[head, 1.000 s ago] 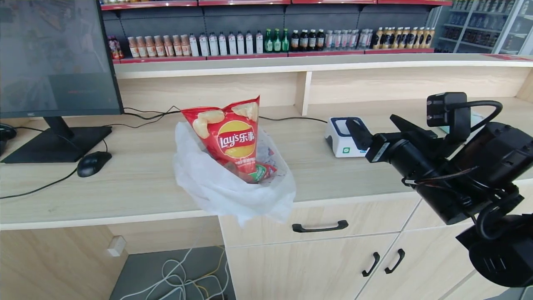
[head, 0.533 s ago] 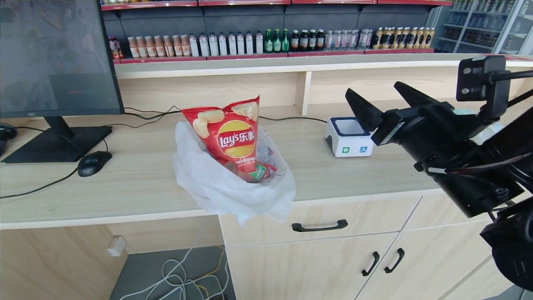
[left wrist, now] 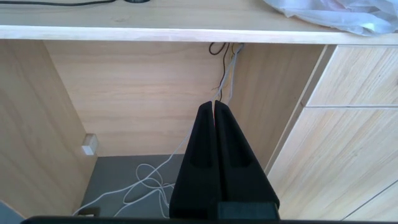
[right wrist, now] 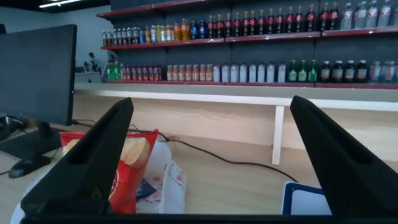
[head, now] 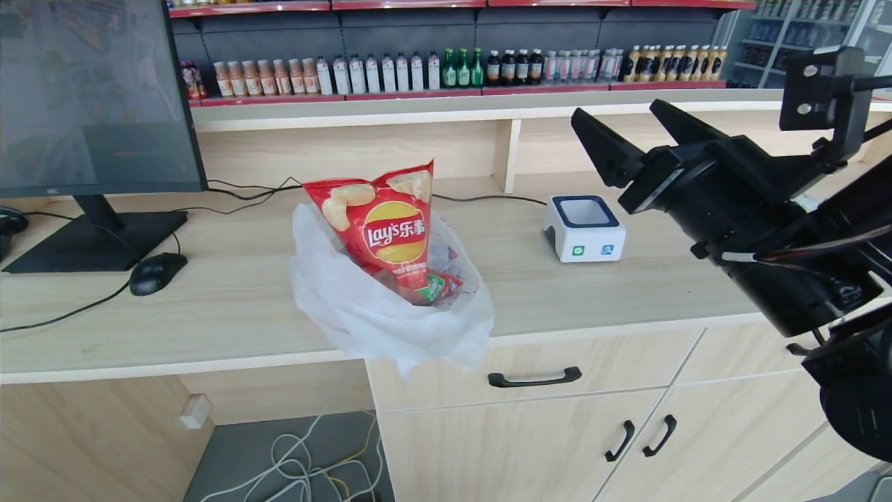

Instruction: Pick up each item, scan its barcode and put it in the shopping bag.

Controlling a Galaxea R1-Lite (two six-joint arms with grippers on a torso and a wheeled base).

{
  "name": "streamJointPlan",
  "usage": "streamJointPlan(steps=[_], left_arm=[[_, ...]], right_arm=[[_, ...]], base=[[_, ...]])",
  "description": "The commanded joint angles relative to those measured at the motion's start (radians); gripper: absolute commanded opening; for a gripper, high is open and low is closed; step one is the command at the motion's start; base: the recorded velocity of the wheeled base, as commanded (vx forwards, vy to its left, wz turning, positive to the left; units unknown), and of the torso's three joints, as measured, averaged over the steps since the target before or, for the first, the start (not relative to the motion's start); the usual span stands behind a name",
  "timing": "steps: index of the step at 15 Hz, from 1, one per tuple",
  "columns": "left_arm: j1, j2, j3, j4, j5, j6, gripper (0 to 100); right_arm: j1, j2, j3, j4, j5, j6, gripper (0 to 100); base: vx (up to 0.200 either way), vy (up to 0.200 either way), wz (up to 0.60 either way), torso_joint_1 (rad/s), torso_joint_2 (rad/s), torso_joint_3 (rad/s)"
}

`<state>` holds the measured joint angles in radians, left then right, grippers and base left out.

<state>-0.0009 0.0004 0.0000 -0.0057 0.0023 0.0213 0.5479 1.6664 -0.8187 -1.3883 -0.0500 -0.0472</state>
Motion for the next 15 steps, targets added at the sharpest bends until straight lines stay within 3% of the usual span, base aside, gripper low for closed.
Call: streamJointPlan(steps=[1, 7, 12, 15], left_arm=[[-0.001, 0.0, 0.0, 0.0, 0.001, 0.0, 0], [-0.001, 0.0, 0.0, 0.0, 0.001, 0.0, 0], [-0.001, 0.0, 0.0, 0.0, 0.001, 0.0, 0], [-0.001, 0.0, 0.0, 0.0, -0.001, 0.0, 0]], right_arm=[[0.015, 0.036, -0.03, -0.024, 0.004, 0.009, 100], [0.02, 0.067, 0.052, 0.005, -0.022, -0.02, 100], [-0.115, 0.076, 0.119, -0.011, -0.017, -0.036, 100], [-0.12, 0.076, 0.164, -0.014, -0.024, -0.034, 100]], base=[[0.0, 0.0, 0.0, 0.0, 0.0, 0.0], [0.0, 0.0, 0.0, 0.0, 0.0, 0.0], [0.0, 0.0, 0.0, 0.0, 0.0, 0.0], [0.0, 0.0, 0.0, 0.0, 0.0, 0.0]])
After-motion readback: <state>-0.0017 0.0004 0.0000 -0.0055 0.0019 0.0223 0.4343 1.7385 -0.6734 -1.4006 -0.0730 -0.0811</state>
